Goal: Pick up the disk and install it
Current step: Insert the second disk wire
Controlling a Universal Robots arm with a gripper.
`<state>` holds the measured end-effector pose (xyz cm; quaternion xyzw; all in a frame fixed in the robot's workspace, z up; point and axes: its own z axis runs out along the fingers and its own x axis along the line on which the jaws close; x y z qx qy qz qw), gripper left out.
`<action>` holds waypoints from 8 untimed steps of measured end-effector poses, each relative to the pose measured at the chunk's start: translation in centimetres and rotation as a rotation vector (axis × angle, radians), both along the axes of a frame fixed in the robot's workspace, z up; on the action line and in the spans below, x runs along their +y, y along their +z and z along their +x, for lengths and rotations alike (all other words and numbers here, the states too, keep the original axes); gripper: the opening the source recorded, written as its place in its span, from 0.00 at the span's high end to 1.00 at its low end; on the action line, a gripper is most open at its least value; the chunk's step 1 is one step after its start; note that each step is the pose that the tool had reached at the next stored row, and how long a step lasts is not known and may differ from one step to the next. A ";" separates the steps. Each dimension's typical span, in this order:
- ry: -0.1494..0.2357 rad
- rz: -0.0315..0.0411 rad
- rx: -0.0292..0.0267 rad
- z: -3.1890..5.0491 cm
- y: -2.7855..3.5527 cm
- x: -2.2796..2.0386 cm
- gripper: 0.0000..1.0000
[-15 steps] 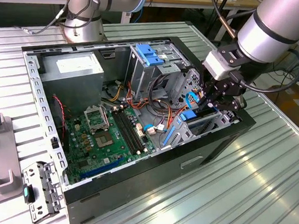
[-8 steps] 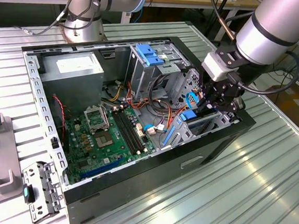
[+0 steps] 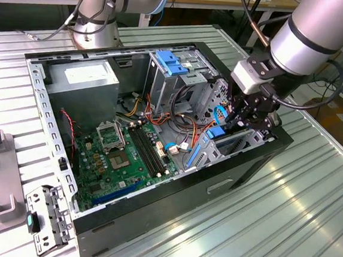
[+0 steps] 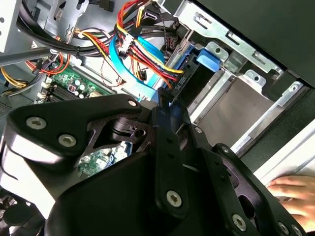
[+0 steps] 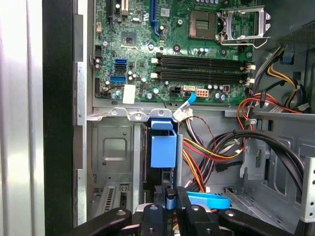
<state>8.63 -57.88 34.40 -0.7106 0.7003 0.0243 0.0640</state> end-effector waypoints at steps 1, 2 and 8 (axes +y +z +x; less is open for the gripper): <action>0.000 0.0000 0.0000 0.00 0.22 0.00 0.76; 0.000 -0.0001 0.0000 0.00 0.56 0.00 0.76; 0.000 0.0001 -0.0007 0.00 1.49 0.00 0.78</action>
